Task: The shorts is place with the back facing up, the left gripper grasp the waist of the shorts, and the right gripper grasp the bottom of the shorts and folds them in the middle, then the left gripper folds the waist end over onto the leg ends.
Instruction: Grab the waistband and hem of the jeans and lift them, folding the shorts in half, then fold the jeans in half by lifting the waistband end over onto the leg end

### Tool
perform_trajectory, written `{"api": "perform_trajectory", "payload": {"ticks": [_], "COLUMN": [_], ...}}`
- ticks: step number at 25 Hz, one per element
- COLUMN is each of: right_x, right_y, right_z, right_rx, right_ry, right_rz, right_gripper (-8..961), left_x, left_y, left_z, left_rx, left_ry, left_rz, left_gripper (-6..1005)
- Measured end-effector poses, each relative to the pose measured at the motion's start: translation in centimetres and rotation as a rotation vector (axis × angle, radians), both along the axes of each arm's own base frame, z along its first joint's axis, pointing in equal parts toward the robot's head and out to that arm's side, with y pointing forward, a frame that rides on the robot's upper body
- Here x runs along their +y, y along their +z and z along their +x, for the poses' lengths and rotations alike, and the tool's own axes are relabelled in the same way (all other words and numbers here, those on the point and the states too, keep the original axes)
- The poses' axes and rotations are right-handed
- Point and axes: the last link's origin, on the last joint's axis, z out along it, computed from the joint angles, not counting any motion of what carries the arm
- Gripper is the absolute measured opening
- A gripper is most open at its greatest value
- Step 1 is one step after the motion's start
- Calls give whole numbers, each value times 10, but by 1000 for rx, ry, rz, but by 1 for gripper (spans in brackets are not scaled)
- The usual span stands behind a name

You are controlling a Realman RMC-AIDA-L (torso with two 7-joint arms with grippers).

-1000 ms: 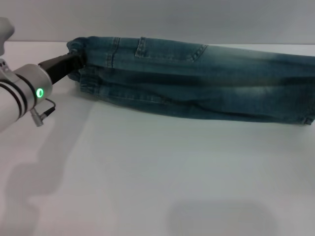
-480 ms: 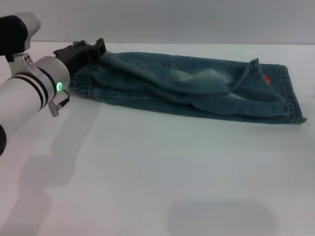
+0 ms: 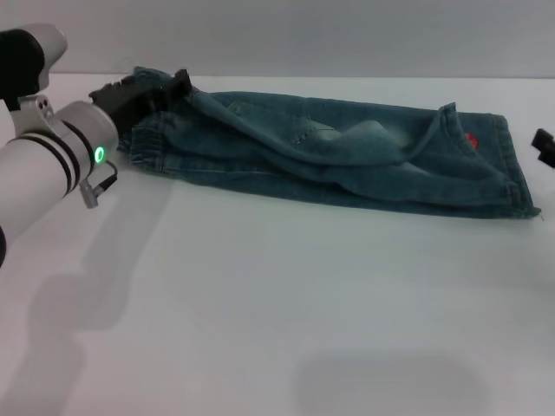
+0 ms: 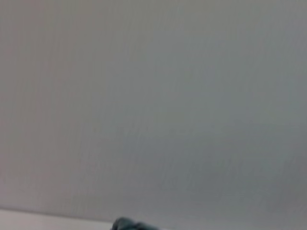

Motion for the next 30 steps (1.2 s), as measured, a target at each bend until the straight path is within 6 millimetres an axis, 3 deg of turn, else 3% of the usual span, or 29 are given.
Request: {"api": "perform_trajectory", "payload": {"ticks": [3,16,30], "right_x": [-5,-15,-18], "right_y": [-3,-18,-22], "right_z": [-2,-4,-5], "right_rx": [2,53,79], "right_ry": [42,78,87], "right_rz": [11,-30,-48], "right_gripper": [834,834,834], "left_x": [-1,1,11], "left_y": [1,1,-10], "left_z": [-5,-40,-44], "left_rx": [35,122,168], "left_ry": [9,115,135], "left_rz": [-18,-82,-126], "left_gripper": [815,818,780]}}
